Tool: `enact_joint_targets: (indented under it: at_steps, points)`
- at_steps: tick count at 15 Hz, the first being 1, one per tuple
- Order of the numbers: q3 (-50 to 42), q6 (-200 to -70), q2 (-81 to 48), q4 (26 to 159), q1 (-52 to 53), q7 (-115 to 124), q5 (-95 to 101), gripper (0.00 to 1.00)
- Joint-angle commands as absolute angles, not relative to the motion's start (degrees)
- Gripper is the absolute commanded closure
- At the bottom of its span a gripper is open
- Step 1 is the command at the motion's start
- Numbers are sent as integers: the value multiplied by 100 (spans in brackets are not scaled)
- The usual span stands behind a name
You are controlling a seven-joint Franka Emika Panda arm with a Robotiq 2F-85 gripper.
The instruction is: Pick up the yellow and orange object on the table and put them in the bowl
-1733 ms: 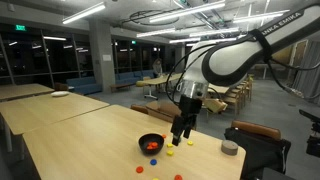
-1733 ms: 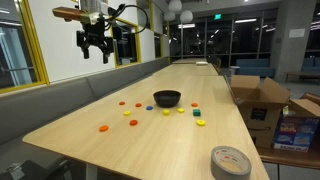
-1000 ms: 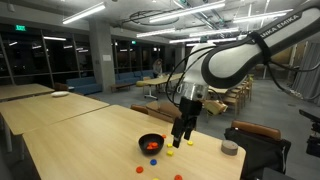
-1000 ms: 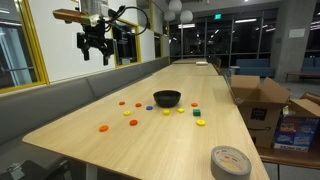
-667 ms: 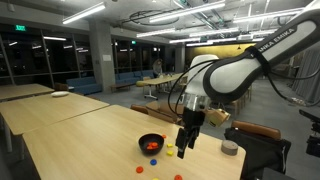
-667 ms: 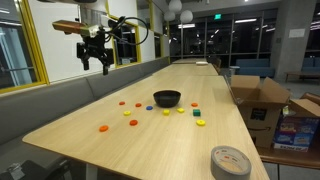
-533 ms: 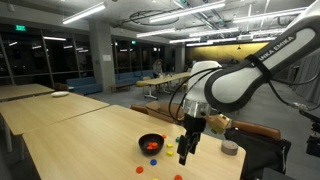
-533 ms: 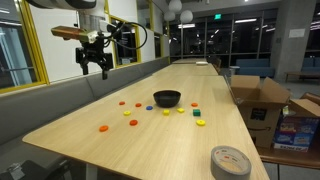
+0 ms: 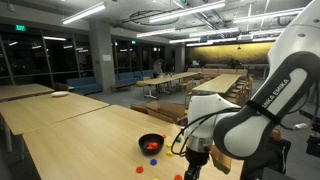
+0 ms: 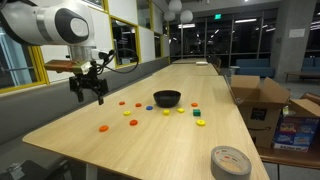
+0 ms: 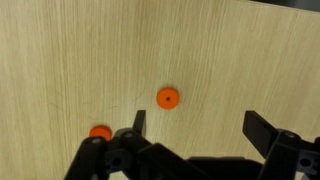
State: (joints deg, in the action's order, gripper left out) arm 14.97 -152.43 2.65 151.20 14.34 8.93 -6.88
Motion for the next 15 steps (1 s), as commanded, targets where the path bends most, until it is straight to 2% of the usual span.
enact_joint_targets:
  at_steps: [1,8,15]
  points:
    - [1552,-15746,-373,14988,1431,2026,460,0]
    - [1162,-16021,-1385,14573,1761,4210,2303,0]
    - [925,-16651,-2170,14165,2036,4950,2371,0]
